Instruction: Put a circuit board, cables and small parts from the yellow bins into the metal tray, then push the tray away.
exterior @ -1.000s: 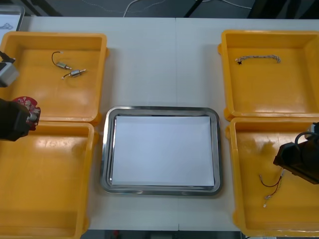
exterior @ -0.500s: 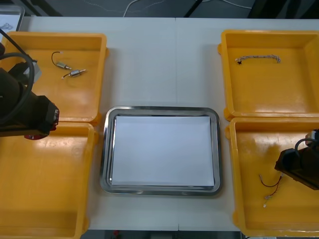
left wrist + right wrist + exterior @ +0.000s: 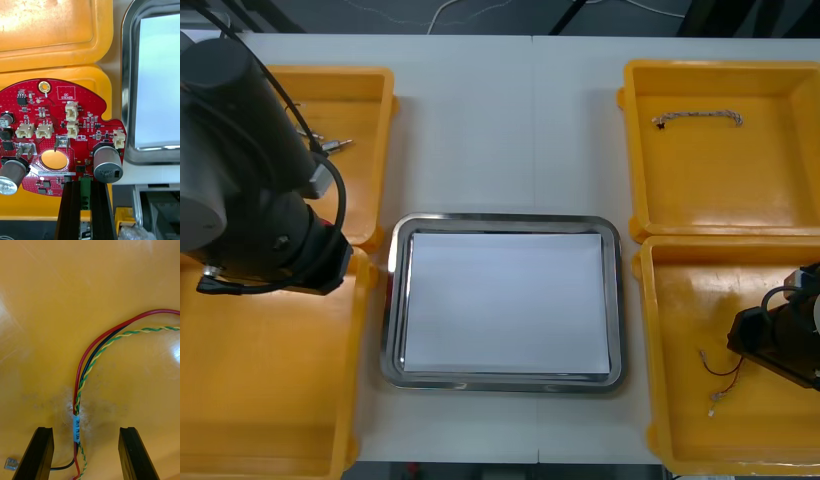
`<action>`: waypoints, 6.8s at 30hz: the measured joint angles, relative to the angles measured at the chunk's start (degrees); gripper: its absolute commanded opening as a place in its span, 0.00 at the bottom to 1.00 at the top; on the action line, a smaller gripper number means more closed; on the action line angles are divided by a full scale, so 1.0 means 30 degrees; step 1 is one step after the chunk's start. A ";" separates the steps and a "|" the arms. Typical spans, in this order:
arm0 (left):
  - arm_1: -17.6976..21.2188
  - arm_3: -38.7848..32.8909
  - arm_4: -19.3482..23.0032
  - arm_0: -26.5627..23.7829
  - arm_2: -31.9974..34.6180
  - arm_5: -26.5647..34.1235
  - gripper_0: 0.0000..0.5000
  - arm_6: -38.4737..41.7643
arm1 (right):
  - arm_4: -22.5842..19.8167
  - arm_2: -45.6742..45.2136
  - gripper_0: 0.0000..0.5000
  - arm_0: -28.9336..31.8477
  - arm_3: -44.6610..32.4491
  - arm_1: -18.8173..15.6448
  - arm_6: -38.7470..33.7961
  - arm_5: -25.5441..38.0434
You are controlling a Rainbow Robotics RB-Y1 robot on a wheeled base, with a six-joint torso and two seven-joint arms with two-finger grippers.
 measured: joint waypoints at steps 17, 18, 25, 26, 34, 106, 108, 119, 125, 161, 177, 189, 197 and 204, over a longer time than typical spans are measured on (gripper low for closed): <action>-0.4697 0.0472 -0.4453 -0.0312 -0.2524 -0.0229 0.00 0.4025 | 0.0005 0.0102 1.00 0.0077 0.0628 0.0219 0.0000 -0.1057; -0.4931 0.0482 -0.4731 -0.0309 -0.2737 -0.0248 0.00 0.4025 | -0.0020 0.0102 1.00 0.0077 0.0628 0.0219 0.0000 -0.1056; -0.6186 0.0500 -0.7261 -0.0054 -0.3994 -0.0960 0.00 0.4025 | -0.0381 0.0102 1.00 0.0076 0.0628 0.0219 0.0000 -0.0917; -0.6359 0.0503 -0.7582 0.0025 -0.4214 -0.1007 0.00 0.4024 | -0.0414 0.0102 1.00 0.0076 0.0628 0.0219 0.0000 -0.0885; -0.7131 0.0515 -0.8936 0.0751 -0.5413 -0.1230 0.00 0.4024 | -0.0561 0.0105 0.00 0.0074 0.0631 0.0220 0.0000 -0.0567; -0.8921 0.2947 -1.1711 0.2338 -0.8415 -0.2526 1.00 0.3628 | -0.8255 -0.3864 0.00 -0.3909 -0.7109 -0.4704 1.2383 0.4760; -0.8882 0.2883 -1.1714 0.2338 -0.8396 -0.2526 1.00 0.3628 | -0.8341 -0.3697 0.00 -0.3935 -0.7111 -0.4852 1.2380 0.4760; -0.7486 0.0976 -1.0365 0.2338 -0.5497 -0.2512 1.00 0.3628 | -0.8792 -0.2924 0.00 -0.4436 -0.7145 -0.4905 1.2327 0.4764; -0.6281 0.0745 -0.9293 0.2338 -0.3079 -0.2512 1.00 0.3625 | -0.8779 -0.1005 0.00 -0.5631 -0.7152 -0.4910 1.2267 0.4775; -0.3189 0.8578 -0.6226 0.2338 0.8294 -0.2037 1.00 -1.4106 | -0.4137 1.5695 0.00 -1.3734 -0.6927 -0.2752 1.2165 0.4820; -0.4439 1.2547 -0.7410 0.2338 1.1769 -0.2242 1.00 -2.2762 | -0.1316 2.1097 0.00 -1.5523 -0.3551 -0.1156 1.3233 0.4194; -0.5672 1.6605 -0.8147 0.0881 1.1813 -0.2537 1.00 -3.1936 | -0.1194 2.1129 0.03 -1.5524 -0.0582 0.0389 1.6750 0.1587; -0.7547 2.0126 -0.8847 -0.0911 1.1813 -0.3777 1.00 -3.2356 | -0.1167 2.1564 0.03 -1.5510 0.0670 0.0609 1.7392 0.0087; -0.8531 2.2560 -0.9897 -0.2184 1.1813 -0.4929 1.00 -3.5755 | -0.1084 2.1863 0.03 -1.5285 0.0673 0.0565 1.7392 -0.0053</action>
